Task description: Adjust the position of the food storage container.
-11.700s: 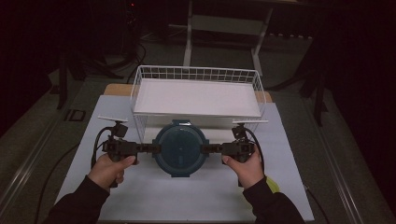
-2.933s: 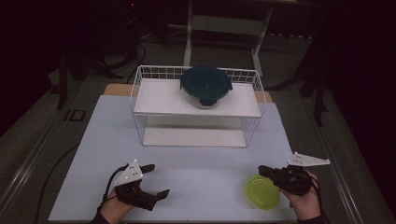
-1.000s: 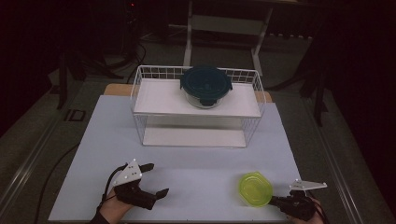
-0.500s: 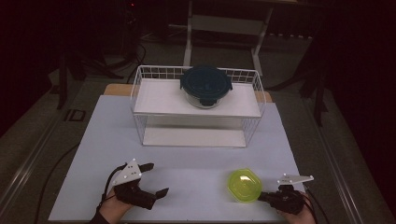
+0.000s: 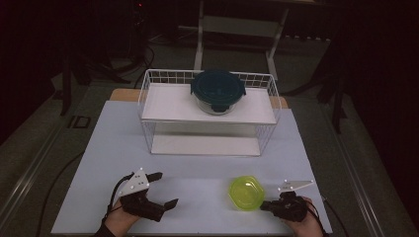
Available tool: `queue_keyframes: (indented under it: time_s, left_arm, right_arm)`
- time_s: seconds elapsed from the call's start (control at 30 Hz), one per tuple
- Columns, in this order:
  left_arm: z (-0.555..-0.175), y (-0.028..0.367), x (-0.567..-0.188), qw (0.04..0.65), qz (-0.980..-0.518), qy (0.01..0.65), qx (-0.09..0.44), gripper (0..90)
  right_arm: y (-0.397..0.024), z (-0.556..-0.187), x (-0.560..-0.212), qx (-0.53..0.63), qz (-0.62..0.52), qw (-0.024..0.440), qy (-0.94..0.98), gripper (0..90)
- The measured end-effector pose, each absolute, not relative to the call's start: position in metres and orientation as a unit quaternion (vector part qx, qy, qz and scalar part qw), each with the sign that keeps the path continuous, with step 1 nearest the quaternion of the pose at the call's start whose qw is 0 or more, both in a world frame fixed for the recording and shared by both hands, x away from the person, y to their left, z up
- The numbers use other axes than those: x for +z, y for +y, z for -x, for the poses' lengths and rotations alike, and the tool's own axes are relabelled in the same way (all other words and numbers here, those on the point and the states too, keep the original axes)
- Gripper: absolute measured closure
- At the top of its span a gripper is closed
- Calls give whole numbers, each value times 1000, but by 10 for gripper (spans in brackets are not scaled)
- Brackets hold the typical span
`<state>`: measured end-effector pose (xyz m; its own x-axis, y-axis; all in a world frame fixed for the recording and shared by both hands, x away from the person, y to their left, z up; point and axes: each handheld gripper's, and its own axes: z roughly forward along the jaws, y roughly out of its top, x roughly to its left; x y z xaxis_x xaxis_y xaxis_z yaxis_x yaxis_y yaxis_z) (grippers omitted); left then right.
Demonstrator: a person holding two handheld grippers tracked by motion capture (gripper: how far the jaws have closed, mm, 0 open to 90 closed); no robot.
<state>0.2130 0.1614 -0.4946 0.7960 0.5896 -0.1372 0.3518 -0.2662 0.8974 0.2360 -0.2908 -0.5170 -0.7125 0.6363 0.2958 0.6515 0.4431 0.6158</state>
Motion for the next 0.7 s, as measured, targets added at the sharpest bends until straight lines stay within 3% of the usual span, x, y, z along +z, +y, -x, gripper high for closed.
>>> queue_keyframes:
  time_s: [0.7]
  left_arm:
    - [-212,163,-493,530,-786,297,117,2]
  right_arm:
    - [-243,-245,-516,-363,332,26,-870,900]
